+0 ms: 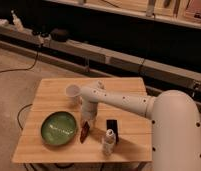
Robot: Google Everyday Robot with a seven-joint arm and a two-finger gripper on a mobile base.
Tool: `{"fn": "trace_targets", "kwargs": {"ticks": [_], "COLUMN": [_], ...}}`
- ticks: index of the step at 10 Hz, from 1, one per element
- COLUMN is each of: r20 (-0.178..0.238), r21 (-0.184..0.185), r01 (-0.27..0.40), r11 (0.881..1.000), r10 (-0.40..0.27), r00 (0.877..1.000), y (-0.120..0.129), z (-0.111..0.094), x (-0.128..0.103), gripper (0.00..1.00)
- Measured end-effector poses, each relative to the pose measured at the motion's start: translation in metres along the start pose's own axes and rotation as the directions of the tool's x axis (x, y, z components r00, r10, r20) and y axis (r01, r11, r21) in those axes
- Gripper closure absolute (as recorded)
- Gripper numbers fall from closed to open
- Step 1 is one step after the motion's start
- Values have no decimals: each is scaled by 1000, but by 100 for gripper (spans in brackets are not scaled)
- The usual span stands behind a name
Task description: Drag the pepper across the table
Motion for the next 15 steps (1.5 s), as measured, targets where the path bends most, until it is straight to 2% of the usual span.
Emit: {"fn": "trace_targets", "kwargs": {"ticks": [3, 5, 6, 8, 9, 10, 12, 13, 14, 15], "r20": [-5, -5, -2, -1, -2, -5, -14, -25, -41, -67], "r21": [25, 55, 67, 99, 115, 134, 170, 188, 195, 198], "r01": [-63, -136, -168, -272, -323, -382, -488, -549, -590, -636], "r11": [998, 989, 984, 957, 939, 914, 856, 815, 783, 745], "r10": [64, 137, 169, 274, 326, 386, 497, 563, 608, 658], "r00": [998, 991, 986, 962, 945, 922, 868, 826, 793, 750], "y": [15, 34, 43, 77, 93, 110, 142, 163, 180, 202], "z": [-8, -17, -20, -31, -36, -42, -54, -63, -70, -80], "x": [21, 46, 57, 89, 104, 121, 154, 171, 181, 190], "gripper": [62, 62, 62, 62, 62, 62, 62, 60, 55, 44]}}
